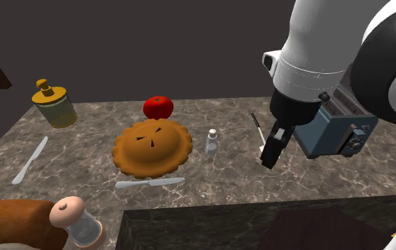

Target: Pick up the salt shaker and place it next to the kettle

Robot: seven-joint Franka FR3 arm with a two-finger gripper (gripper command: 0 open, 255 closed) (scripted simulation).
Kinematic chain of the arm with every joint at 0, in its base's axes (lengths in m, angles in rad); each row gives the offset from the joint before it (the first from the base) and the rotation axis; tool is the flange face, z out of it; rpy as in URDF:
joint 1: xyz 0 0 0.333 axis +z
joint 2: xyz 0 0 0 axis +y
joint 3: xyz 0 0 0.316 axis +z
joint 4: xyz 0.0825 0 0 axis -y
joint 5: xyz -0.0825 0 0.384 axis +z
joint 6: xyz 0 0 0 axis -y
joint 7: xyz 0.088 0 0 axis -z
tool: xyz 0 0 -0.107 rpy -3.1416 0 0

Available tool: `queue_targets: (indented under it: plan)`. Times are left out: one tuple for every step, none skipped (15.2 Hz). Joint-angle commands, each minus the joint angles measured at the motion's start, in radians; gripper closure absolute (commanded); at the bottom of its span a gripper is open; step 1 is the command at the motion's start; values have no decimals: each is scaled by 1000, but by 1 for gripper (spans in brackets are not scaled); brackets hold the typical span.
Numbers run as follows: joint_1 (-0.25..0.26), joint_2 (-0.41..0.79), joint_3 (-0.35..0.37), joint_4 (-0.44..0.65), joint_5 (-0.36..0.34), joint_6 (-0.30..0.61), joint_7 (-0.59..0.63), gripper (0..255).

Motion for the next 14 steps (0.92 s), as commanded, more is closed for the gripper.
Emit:
queue_targets:
  plan:
    - [0, 0, 0, 0, 0, 0, 0, 0]
    - [-3, 14, -16, -14, -8, 38, -23, 0]
    - [-5, 30, -32, -27, -16, 76, -45, 0]
    - [-8, 48, -48, -38, -23, 114, -68, 0]
    - [-10, 68, -64, -47, -29, 153, -90, 0]
    - [-12, 90, -80, -54, -35, 191, -113, 0]
    - [-14, 114, -96, -60, -39, 230, -136, 0]
    - [-16, 139, -112, -63, -43, 268, -159, 0]
    - [-17, 166, -128, -65, -45, 306, -182, 0]
    - [-17, 195, -144, -65, -47, 343, -205, 0]
    - [-17, 224, -160, -64, -47, 380, -229, 0]
    - [-16, 256, -176, -60, -46, 417, -254, 0]
    - [-14, 288, -192, -55, -43, 452, -279, 0]
    - [-12, 322, -208, -47, -38, 487, -305, 0]
